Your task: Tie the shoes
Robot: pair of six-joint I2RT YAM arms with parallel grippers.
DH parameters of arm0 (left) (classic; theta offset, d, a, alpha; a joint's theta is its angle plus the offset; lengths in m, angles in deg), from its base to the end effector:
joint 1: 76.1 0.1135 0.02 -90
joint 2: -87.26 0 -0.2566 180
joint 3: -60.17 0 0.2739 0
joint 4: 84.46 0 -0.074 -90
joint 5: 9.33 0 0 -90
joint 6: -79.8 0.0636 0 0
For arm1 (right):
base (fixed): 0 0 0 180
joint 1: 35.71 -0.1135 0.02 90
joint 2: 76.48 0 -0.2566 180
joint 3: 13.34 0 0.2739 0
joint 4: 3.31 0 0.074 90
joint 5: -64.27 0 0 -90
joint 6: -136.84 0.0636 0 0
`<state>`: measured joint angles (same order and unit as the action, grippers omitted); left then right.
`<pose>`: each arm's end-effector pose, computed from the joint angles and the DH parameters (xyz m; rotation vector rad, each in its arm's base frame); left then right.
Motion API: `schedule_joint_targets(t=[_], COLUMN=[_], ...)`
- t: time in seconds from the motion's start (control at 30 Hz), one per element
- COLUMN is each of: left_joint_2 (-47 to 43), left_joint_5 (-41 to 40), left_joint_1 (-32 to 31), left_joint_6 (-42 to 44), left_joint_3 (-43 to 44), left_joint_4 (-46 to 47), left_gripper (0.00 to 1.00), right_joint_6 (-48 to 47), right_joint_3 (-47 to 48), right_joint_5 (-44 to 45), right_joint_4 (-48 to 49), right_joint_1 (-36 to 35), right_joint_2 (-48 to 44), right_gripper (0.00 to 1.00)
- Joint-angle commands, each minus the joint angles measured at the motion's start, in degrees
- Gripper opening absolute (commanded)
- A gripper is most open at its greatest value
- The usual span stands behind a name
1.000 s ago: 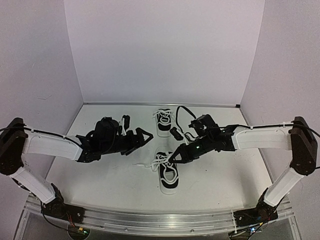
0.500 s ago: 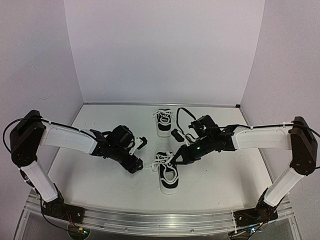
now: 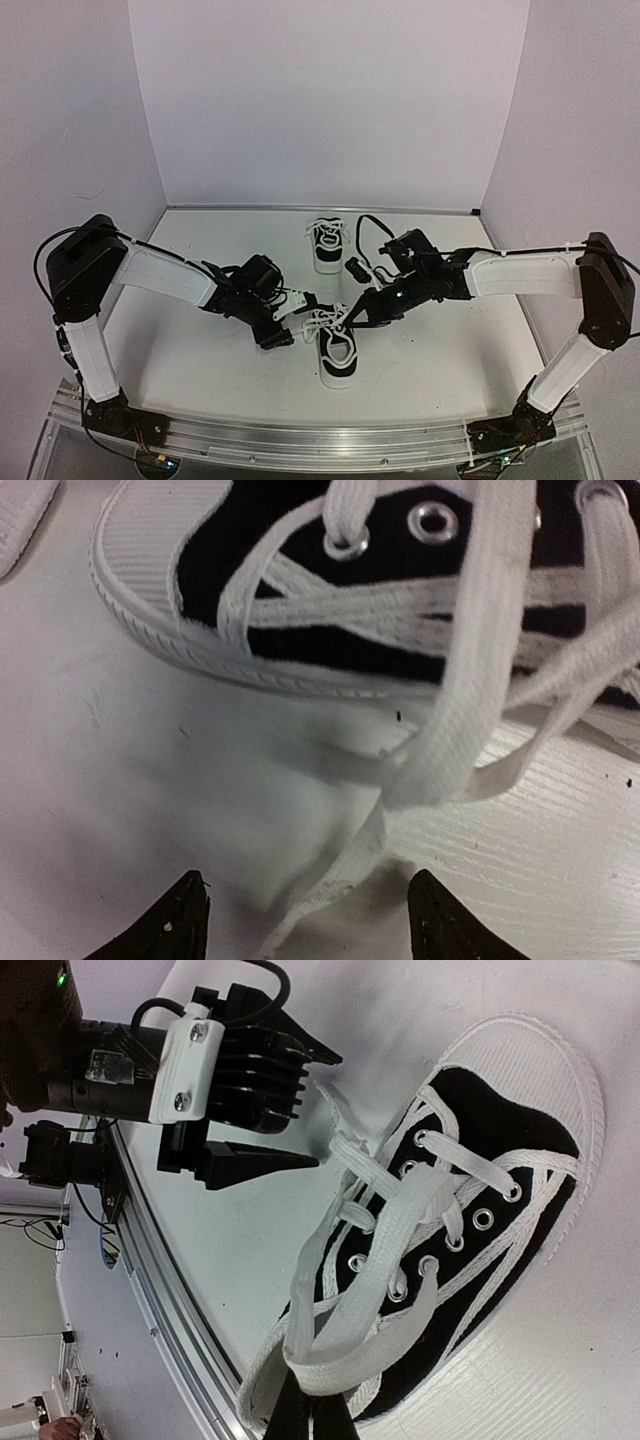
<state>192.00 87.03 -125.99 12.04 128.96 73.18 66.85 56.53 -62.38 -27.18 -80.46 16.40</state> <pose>0.2388 -0.2945 0.0841 1.5713 2.0876 -0.3181 0.2364 0.2878 0.1715 -0.8735 2.4227 1.2546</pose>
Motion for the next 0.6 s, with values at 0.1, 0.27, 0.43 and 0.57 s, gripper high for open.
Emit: schedule_joint_targets(t=[0.1,0.27,0.43,0.57], left_joint_2=[2.32,-0.94,-9.34,-15.41], left_joint_5=[1.11,0.54,-5.00,-11.02], left_joint_1=[-0.09,-0.01,1.45,2.18], left_joint_6=[4.89,1.75,-11.91,-21.38], left_joint_3=[1.14,-0.34,-6.04,-8.91], left_joint_4=[2.64,4.08,12.50,11.74], left_gripper=[0.48,0.14,0.00,0.00], right_joint_6=[0.07,0.73,2.74,4.55], right_joint_3=[0.10,-0.40,-3.14,-6.48], right_joint_5=[-1.33,-1.58,-1.12,-0.15], right_joint_4=[-0.30,-0.30,-0.39,-0.71], right_joint_1=[0.39,0.92,2.15,3.18], right_joint_2=[-0.51,-1.17,-3.39,-6.29], right_gripper=[0.00,0.00,0.00,0.00])
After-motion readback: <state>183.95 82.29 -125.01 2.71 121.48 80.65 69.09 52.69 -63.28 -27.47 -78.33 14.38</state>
